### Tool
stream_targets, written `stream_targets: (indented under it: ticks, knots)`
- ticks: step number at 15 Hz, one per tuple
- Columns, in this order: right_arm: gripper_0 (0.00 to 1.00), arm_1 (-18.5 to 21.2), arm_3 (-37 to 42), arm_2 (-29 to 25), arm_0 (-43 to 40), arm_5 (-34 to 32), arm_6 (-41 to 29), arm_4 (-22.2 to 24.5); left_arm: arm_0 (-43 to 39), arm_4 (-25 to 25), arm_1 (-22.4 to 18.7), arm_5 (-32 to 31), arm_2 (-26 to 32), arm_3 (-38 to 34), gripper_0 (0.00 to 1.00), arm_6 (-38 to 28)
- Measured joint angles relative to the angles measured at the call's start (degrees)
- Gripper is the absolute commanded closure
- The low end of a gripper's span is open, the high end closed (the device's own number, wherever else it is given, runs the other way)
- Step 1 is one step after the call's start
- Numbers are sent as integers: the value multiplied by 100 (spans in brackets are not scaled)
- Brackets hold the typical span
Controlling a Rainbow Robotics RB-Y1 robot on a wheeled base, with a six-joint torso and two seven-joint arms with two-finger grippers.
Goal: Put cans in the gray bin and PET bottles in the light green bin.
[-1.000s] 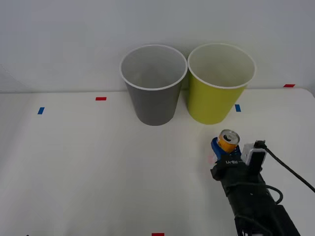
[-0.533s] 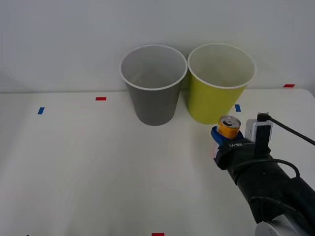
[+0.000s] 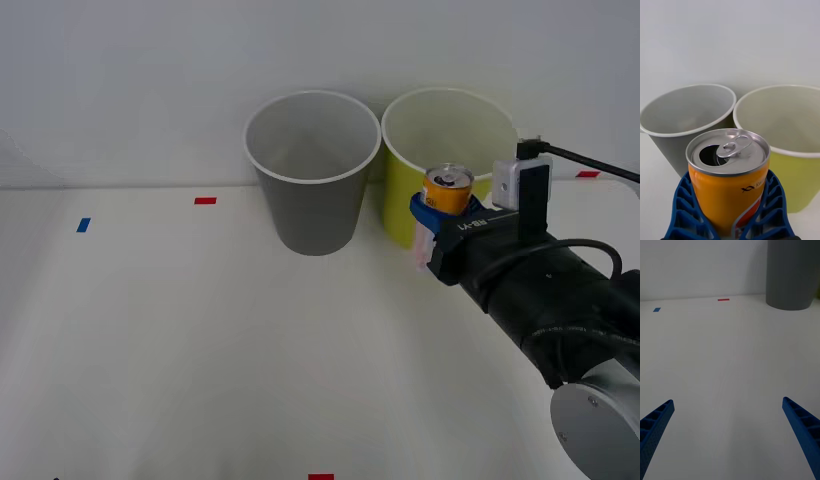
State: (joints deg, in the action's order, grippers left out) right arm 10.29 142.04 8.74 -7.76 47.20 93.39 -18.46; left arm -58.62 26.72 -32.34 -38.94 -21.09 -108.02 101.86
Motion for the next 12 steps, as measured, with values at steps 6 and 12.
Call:
stream_targets:
  ticks: [6, 12]
  knots:
    - [100, 105, -504, -241, 1924, 1047, -334, -112, 0, 0, 0, 0, 0, 0, 0, 0]
    - [100, 23, -2033, -280, 3661, 1108, -819, -195, 0, 0, 0, 0, 0, 0, 0, 0]
